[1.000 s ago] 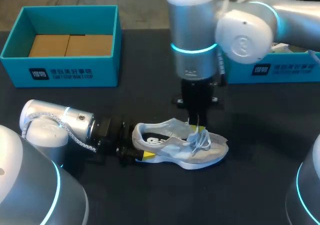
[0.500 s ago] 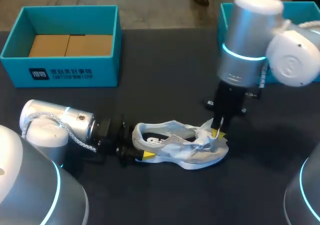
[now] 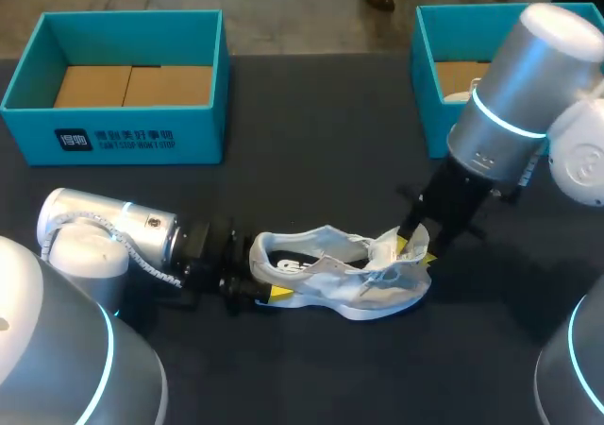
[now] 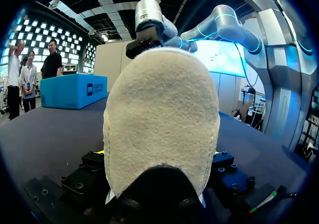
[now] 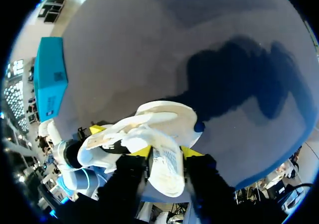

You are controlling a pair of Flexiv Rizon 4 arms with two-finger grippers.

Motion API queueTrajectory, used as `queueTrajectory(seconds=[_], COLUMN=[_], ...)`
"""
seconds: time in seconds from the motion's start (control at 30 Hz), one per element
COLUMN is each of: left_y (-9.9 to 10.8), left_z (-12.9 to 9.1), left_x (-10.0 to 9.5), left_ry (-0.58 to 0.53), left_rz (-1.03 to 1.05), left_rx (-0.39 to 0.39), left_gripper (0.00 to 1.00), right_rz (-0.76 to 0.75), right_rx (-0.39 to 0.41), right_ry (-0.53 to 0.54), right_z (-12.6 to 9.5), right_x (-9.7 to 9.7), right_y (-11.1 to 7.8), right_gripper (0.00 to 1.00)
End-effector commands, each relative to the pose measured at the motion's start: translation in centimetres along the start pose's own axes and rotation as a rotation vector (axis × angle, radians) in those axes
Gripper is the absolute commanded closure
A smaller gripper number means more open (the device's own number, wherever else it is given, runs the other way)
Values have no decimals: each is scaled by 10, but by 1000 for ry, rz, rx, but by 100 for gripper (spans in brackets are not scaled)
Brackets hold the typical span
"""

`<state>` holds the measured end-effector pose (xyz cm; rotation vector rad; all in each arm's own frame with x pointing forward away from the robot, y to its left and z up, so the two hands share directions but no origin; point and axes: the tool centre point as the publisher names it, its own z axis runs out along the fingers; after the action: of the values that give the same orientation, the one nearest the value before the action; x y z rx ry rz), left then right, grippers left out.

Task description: Take the shoe out of the shoebox, open the shoe tongue, remove and reinsert the insole, then place the shoe into the shoebox

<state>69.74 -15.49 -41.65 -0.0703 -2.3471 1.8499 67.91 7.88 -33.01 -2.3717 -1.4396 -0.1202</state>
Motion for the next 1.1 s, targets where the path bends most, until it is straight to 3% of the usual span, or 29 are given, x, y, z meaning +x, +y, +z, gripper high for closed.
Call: queueTrajectory(seconds=[0.03, 0.23, 0.4, 0.73, 1.1], left_y=[3, 3, 3, 3, 3], left_z=[0, 0, 0, 0, 0], left_x=[1, 1, 1, 1, 1], left_ry=[-2, -2, -2, -2, -2], left_rz=[0, 0, 0, 0, 0], left_rx=[-1, -1, -1, -1, -1], left_gripper=[100, 100, 100, 100, 100], right_rz=[-23, -125, -299, -1004, -1026], right_rx=[-57, -102, -83, 75, 83], right_ry=[18, -41, -95, -269, -297], right_z=[-21, -49, -66, -69, -69], right_x=[3, 23, 42, 94, 97], right_y=[-19, -34, -41, -57, -60], right_gripper=[0, 0, 0, 0, 0])
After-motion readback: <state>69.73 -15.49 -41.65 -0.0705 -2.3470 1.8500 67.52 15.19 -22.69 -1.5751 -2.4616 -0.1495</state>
